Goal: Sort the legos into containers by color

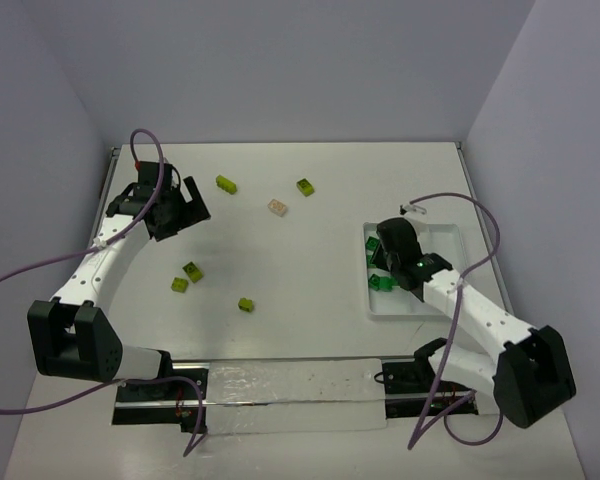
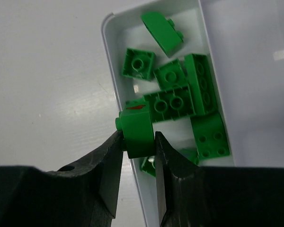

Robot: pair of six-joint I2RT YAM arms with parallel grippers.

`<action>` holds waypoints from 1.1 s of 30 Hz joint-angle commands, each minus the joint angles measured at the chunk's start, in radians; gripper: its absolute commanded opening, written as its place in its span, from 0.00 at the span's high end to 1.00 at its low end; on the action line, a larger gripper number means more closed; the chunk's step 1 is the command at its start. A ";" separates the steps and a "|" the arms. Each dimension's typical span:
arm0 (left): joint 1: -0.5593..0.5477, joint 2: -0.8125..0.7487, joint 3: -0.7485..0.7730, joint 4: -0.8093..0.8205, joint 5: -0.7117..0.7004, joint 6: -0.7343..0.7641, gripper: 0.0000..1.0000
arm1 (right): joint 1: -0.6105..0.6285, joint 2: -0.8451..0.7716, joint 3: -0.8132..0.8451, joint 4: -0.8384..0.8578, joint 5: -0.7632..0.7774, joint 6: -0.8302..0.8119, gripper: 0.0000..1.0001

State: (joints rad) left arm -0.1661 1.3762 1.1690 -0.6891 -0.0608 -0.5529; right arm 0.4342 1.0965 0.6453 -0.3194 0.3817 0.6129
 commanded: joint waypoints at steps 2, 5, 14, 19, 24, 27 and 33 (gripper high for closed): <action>0.007 -0.021 0.020 0.018 0.031 0.010 0.01 | 0.002 -0.157 -0.065 -0.141 0.019 0.131 0.85; 0.007 -0.018 0.016 0.020 0.040 0.010 0.01 | 0.001 -0.210 -0.087 -0.198 0.016 0.170 0.85; 0.007 -0.022 0.018 0.015 0.038 0.020 0.01 | 0.005 -0.261 -0.111 -0.290 -0.030 0.250 0.81; 0.007 -0.018 0.017 0.018 0.045 0.017 0.01 | 0.006 -0.272 -0.141 -0.298 -0.041 0.276 0.70; 0.007 -0.015 0.018 0.016 0.044 0.018 0.01 | 0.009 -0.276 -0.143 -0.299 -0.037 0.281 0.36; 0.007 -0.013 0.020 0.017 0.043 0.019 0.01 | 0.009 -0.274 -0.138 -0.293 -0.036 0.275 0.25; 0.007 -0.017 0.015 0.019 0.041 0.015 0.01 | 0.024 -0.268 -0.063 -0.301 -0.003 0.232 0.21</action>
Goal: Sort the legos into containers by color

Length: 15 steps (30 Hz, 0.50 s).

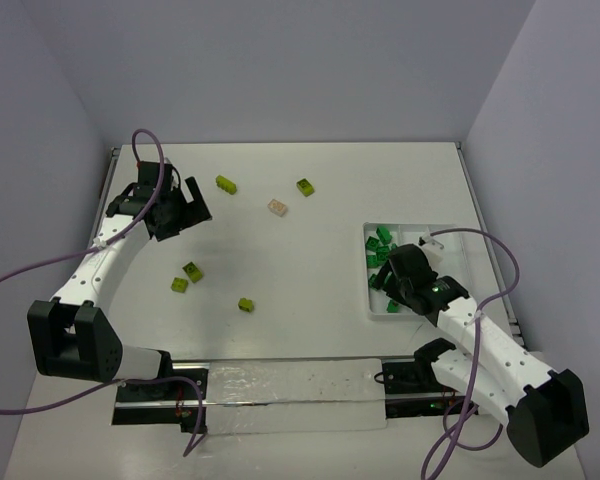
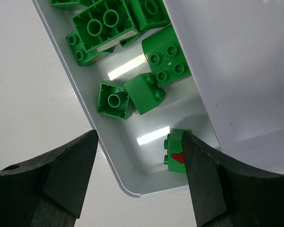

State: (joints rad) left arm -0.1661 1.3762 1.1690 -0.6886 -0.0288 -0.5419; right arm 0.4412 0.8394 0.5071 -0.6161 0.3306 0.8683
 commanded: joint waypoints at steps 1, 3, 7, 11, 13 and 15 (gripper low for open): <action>0.007 -0.019 0.014 0.020 0.007 0.004 0.01 | 0.022 -0.008 0.095 -0.002 0.056 -0.036 0.21; 0.007 -0.020 0.014 0.020 0.003 0.005 0.01 | 0.037 0.004 0.148 0.012 0.073 -0.072 0.21; 0.007 -0.022 0.014 0.021 0.002 0.002 0.01 | 0.079 0.190 0.358 0.101 -0.106 -0.252 0.23; 0.007 -0.028 0.018 0.015 0.000 -0.001 0.01 | 0.207 0.491 0.623 0.056 0.007 -0.363 0.23; 0.008 -0.040 0.013 0.018 -0.004 -0.001 0.01 | 0.211 0.595 0.733 0.053 0.023 -0.406 0.23; 0.008 -0.046 0.011 0.018 -0.004 -0.004 0.01 | 0.213 0.691 0.820 0.057 0.025 -0.437 0.23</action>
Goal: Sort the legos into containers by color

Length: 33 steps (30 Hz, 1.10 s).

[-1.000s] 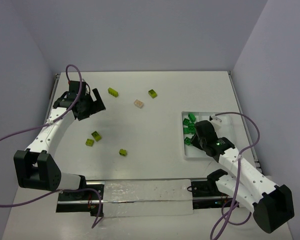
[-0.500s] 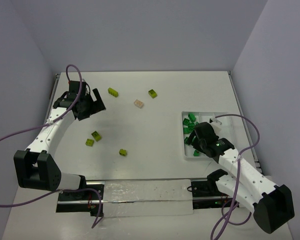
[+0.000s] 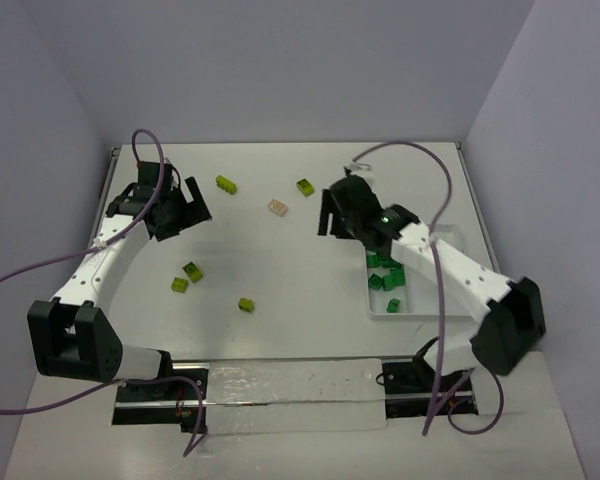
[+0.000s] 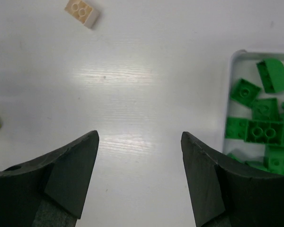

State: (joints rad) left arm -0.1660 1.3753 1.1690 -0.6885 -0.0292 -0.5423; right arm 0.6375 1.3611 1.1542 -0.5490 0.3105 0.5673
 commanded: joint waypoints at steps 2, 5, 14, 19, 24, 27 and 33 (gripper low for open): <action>0.008 -0.049 0.012 0.014 0.000 -0.007 0.01 | 0.021 0.271 0.247 0.001 0.036 -0.170 0.23; 0.008 -0.057 0.013 0.014 -0.001 -0.009 0.01 | 0.022 0.388 0.350 0.018 0.019 -0.210 0.23; 0.008 -0.065 0.023 0.000 -0.013 0.002 0.01 | -0.004 0.728 0.674 0.008 -0.167 -0.305 0.21; 0.008 -0.070 0.009 0.008 0.013 -0.006 0.01 | -0.030 0.852 0.815 -0.016 -0.249 -0.294 0.18; 0.008 -0.069 0.007 0.010 0.015 -0.008 0.01 | -0.048 0.967 0.982 -0.059 -0.281 -0.280 0.16; 0.008 -0.065 0.011 0.009 0.012 -0.008 0.01 | -0.051 1.035 1.059 -0.069 -0.297 -0.264 0.16; 0.008 -0.074 0.014 -0.001 0.009 -0.006 0.01 | -0.051 1.125 1.146 -0.062 -0.339 -0.222 0.12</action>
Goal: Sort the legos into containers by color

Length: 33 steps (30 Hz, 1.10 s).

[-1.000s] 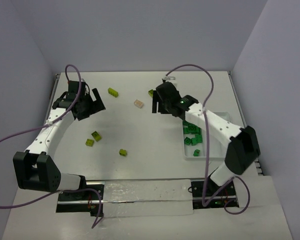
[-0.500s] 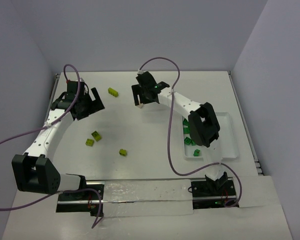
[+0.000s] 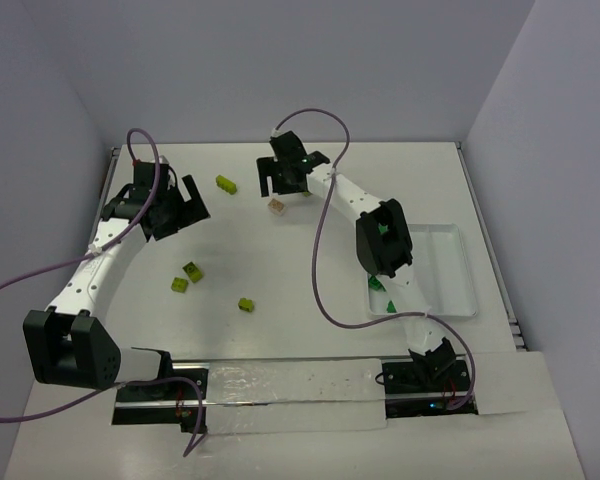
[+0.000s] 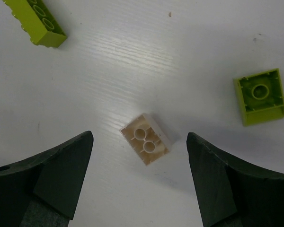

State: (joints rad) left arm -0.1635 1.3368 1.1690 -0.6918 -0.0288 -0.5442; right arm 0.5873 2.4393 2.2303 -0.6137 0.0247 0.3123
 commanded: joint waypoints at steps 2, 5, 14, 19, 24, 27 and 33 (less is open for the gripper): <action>0.005 -0.044 0.003 0.008 0.020 -0.010 0.01 | -0.001 0.071 0.078 0.009 -0.075 0.047 0.09; 0.005 -0.044 -0.010 0.012 0.020 -0.013 0.01 | -0.001 0.094 0.091 0.009 -0.086 0.055 0.07; 0.005 -0.044 -0.014 0.009 0.009 -0.005 0.01 | 0.009 0.098 0.066 -0.002 -0.067 0.066 0.12; 0.005 -0.046 -0.021 0.011 0.002 -0.005 0.01 | 0.043 0.082 0.046 -0.049 0.060 0.042 0.23; 0.005 -0.050 -0.030 0.011 0.000 -0.011 0.01 | 0.064 0.078 0.027 -0.058 0.099 0.019 0.40; 0.005 -0.059 -0.041 0.017 0.001 -0.014 0.01 | 0.085 0.076 0.023 -0.065 0.149 0.012 0.51; 0.005 -0.058 -0.044 0.017 -0.008 -0.010 0.01 | 0.090 -0.033 -0.005 -0.083 0.069 0.062 0.99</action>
State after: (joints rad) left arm -0.1635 1.3044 1.1221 -0.6913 -0.0252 -0.5466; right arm 0.6728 2.5403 2.2635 -0.6724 0.1265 0.3452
